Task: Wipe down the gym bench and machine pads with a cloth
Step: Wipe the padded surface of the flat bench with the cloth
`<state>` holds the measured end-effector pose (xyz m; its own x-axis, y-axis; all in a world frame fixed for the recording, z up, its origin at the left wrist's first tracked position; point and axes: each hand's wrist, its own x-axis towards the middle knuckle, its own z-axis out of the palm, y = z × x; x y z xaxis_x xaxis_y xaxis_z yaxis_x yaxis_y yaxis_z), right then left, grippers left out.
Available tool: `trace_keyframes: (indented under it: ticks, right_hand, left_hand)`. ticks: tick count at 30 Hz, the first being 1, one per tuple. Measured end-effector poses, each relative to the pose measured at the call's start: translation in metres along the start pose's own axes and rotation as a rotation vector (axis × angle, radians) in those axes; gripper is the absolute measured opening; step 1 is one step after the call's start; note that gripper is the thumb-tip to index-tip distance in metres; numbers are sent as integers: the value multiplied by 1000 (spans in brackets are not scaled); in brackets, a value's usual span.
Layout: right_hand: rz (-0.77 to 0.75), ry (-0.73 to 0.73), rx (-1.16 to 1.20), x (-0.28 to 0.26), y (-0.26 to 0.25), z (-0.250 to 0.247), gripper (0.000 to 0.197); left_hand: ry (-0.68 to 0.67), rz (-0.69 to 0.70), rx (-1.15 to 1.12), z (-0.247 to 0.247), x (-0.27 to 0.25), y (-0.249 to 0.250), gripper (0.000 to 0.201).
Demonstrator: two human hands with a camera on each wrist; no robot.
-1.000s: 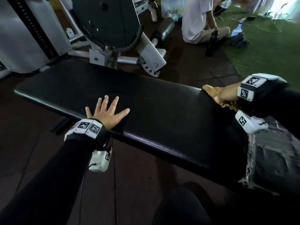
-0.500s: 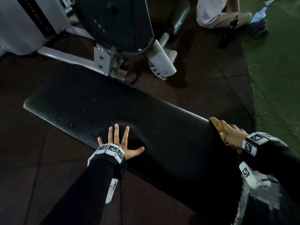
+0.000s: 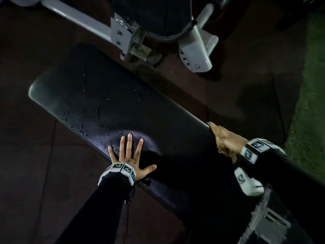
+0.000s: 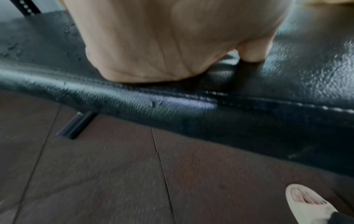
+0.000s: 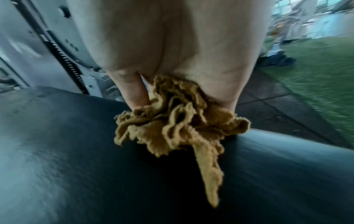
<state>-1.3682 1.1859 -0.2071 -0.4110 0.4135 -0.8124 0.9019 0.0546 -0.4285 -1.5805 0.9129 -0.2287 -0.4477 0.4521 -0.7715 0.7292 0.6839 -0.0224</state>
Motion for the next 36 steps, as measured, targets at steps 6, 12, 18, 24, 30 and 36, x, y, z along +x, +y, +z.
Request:
trace_keyframes:
  ticks: [6, 12, 18, 24, 30, 36]
  right_hand:
    - [-34, 31, -153, 51, -79, 10, 59]
    - [-85, 30, -54, 53, -60, 5, 46]
    - [-25, 85, -18, 27, -19, 2, 37]
    - [-57, 81, -33, 47, -88, 15, 39]
    - [-250, 137, -222, 92, -152, 34, 52]
    - [-345, 175, -348, 109, -175, 47, 55]
  left_hand:
    - [-67, -26, 35, -4, 3, 1, 106]
    - [-61, -13, 35, -3, 5, -1, 106]
    - [-52, 46, -3, 0, 6, -4, 104]
    - [95, 161, -107, 6, -2, -14, 101]
    - [258, 34, -159, -10, 0, -45, 144]
    - [163, -23, -250, -19, 10, -46, 162]
